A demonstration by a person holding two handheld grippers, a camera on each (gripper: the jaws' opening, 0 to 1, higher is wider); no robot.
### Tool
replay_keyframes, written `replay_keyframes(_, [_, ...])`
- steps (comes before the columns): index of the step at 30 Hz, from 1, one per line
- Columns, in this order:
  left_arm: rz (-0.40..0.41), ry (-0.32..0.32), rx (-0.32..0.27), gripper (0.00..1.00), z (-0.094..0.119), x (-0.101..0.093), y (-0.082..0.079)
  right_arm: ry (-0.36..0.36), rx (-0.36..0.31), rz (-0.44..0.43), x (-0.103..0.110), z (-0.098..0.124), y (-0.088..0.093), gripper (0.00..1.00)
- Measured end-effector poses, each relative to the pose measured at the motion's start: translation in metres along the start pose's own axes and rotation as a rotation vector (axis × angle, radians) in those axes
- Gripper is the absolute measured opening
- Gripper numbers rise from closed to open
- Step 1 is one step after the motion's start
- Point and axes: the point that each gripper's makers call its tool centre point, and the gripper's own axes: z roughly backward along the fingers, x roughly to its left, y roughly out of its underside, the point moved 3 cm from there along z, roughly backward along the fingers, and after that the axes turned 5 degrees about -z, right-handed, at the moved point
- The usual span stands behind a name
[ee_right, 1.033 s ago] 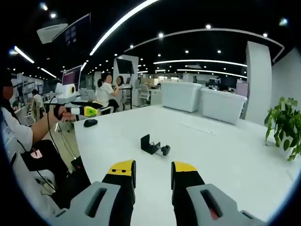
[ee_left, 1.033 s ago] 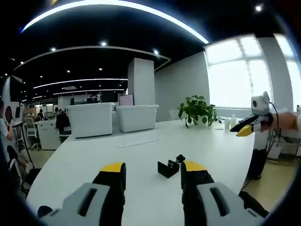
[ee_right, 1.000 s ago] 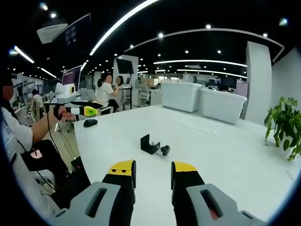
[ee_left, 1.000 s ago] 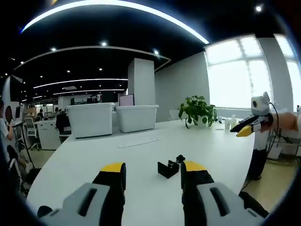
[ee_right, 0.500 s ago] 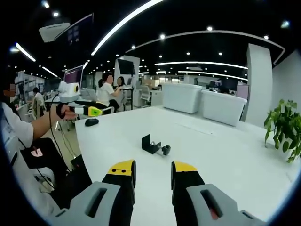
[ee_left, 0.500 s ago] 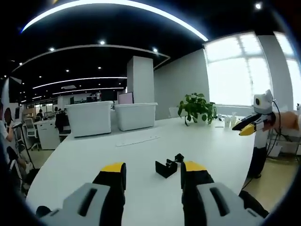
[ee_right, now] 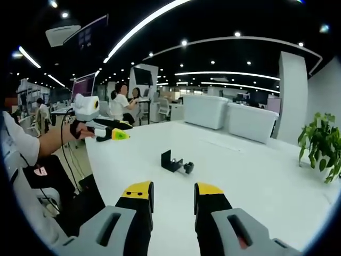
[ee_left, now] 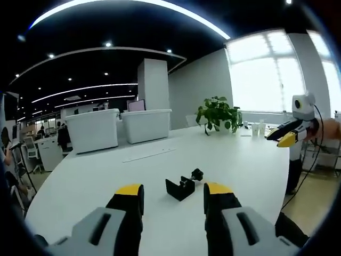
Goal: Clamp the fixed fixture on the desktop, loosen the retaining clip, secure it to the edge of the desk, and tighten the retaining clip.
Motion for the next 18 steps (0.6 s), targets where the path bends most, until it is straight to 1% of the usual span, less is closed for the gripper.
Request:
replay_keyframes(3, [0.002, 0.007, 0.009, 0.46, -0.005, -0.002, 0.005, 0.002, -0.001, -0.003, -0.001, 0.001, 0.001, 0.29])
replay_keyframes(9, [0.019, 0.018, 0.041, 0.46, -0.016, -0.006, 0.019, 0.009, -0.008, -0.042, -0.007, -0.001, 0.006, 0.29])
replay_keyframes(12, [0.028, 0.024, 0.047, 0.46, -0.021, -0.009, 0.024, 0.008, -0.005, -0.054, -0.008, -0.003, 0.010, 0.29])
replay_keyframes(18, [0.009, 0.018, 0.057, 0.46, -0.026, -0.011, 0.031, 0.006, -0.021, -0.079, -0.010, 0.000, 0.010, 0.29])
